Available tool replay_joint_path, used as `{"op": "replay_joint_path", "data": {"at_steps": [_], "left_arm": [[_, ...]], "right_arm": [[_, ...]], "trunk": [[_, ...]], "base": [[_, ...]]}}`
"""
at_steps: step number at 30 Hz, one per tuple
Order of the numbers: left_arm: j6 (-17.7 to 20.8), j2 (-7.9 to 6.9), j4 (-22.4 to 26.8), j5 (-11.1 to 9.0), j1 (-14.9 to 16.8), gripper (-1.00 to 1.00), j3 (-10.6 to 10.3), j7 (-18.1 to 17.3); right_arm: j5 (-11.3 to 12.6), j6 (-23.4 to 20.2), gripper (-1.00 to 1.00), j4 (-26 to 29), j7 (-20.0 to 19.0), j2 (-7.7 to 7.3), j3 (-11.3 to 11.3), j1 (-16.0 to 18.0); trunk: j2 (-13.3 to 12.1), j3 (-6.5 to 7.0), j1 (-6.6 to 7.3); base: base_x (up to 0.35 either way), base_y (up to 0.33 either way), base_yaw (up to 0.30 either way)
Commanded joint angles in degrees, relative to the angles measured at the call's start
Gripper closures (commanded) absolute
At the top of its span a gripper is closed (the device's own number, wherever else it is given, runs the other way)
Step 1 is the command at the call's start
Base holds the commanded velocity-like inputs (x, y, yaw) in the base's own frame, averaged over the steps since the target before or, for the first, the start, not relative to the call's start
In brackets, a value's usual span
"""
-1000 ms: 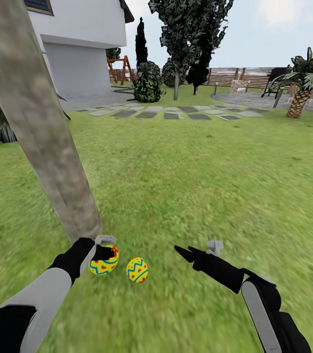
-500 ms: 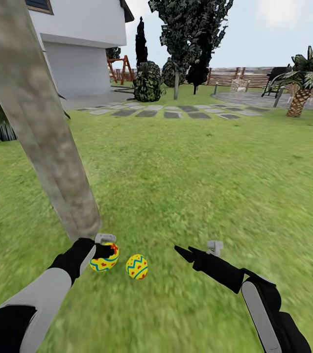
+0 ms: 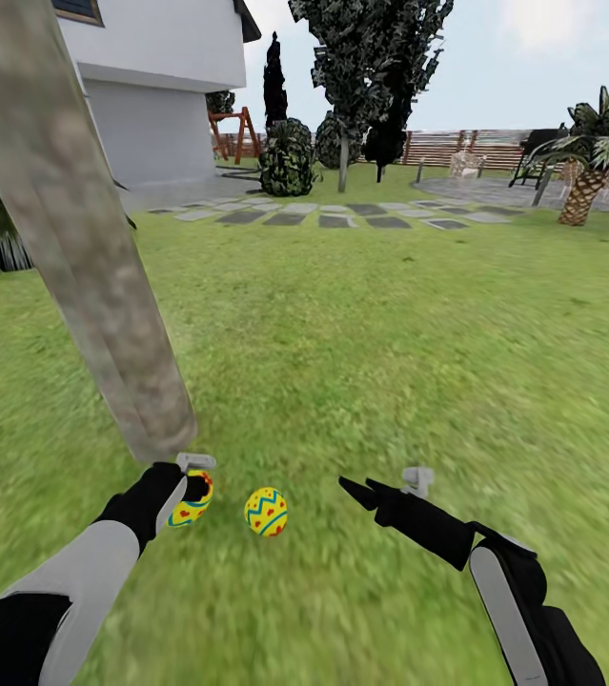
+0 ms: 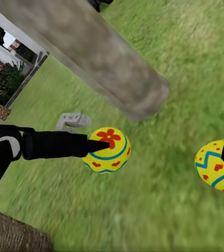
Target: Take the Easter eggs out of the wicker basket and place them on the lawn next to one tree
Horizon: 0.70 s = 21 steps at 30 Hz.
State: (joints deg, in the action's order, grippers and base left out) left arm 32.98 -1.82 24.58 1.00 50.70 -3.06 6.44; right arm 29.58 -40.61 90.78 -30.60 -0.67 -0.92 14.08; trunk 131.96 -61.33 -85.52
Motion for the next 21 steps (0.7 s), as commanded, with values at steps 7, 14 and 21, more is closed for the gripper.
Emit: {"op": "replay_joint_path", "data": {"at_steps": [7, 14, 21], "left_arm": [[0.33, -0.03, 0.18, -0.04, 0.02, 1.00, -0.37, 0.23], [0.33, -0.06, 0.18, -0.03, 0.02, 1.00, -0.37, 0.29], [0.33, -0.09, 0.20, -0.06, 0.02, 1.00, -0.37, 0.27]], "right_arm": [[-0.22, -0.76, -1.00, 0.10, 5.89, 0.34, 1.72, 0.33], [-0.36, -0.15, -1.00, 0.18, 14.75, 1.07, 4.65, 0.58], [-0.31, 1.44, -1.00, 0.27, 12.18, 0.91, 4.78, 0.52]], "trunk": [[2.84, -1.31, -1.53], [5.65, -2.57, -3.07], [8.46, -3.82, -4.61]], "base": [[0.000, 0.000, 0.000], [0.000, 0.000, 0.000], [0.000, 0.000, 0.000]]}}
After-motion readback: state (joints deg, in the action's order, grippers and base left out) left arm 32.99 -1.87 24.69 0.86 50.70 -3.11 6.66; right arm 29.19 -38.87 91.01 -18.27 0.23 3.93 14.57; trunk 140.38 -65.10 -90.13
